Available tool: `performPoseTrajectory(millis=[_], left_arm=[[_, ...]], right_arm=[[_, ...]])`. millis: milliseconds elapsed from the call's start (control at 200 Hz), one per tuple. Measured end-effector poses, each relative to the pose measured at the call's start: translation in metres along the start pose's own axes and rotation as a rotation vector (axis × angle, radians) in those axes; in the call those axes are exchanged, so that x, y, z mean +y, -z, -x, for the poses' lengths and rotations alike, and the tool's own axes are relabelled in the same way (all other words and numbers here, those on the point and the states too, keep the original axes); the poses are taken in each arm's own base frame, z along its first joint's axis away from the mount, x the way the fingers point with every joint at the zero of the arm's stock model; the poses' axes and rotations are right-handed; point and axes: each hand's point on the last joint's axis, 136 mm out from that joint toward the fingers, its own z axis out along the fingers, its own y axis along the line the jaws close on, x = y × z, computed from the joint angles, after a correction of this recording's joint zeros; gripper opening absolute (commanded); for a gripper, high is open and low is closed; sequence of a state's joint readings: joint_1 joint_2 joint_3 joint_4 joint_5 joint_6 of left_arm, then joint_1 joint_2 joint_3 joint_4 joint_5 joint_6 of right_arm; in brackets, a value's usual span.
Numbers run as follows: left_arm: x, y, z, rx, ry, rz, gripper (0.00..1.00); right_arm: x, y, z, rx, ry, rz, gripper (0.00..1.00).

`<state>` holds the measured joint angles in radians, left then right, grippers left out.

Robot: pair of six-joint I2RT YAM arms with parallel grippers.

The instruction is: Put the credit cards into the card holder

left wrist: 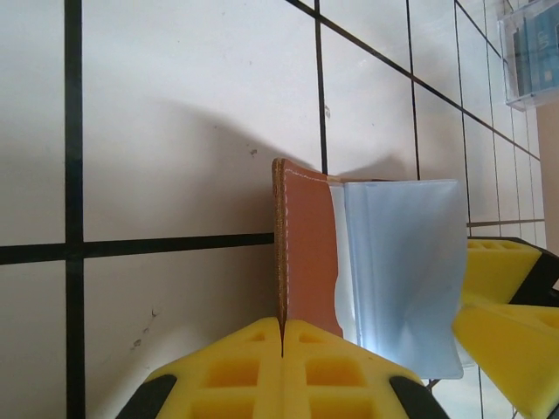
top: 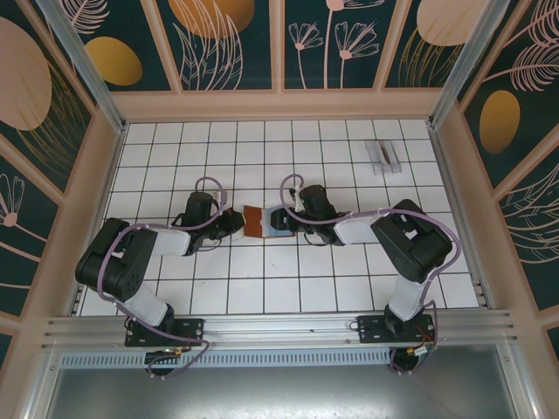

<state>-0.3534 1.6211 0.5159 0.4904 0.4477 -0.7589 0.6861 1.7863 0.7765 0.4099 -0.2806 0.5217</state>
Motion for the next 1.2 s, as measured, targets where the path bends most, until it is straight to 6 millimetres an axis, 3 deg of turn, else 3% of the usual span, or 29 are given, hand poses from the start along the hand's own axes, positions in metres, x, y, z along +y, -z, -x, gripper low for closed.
performPoseTrajectory(millis=[220,796,1051,1201], left_arm=[[0.002,-0.001,0.000,0.001,-0.002,0.005,0.10],[0.002,-0.001,-0.001,0.003,-0.011,0.008,0.10],[0.003,-0.001,0.000,0.001,-0.011,0.012,0.10],[0.005,-0.002,-0.001,0.003,-0.009,0.014,0.09]], right_arm=[[0.000,0.000,0.000,0.011,0.007,-0.002,0.65],[-0.001,0.001,0.001,0.070,-0.004,-0.058,0.76],[-0.013,0.005,0.005,0.106,0.028,-0.182,0.78],[-0.009,0.002,0.011,0.123,0.072,-0.220,0.78]])
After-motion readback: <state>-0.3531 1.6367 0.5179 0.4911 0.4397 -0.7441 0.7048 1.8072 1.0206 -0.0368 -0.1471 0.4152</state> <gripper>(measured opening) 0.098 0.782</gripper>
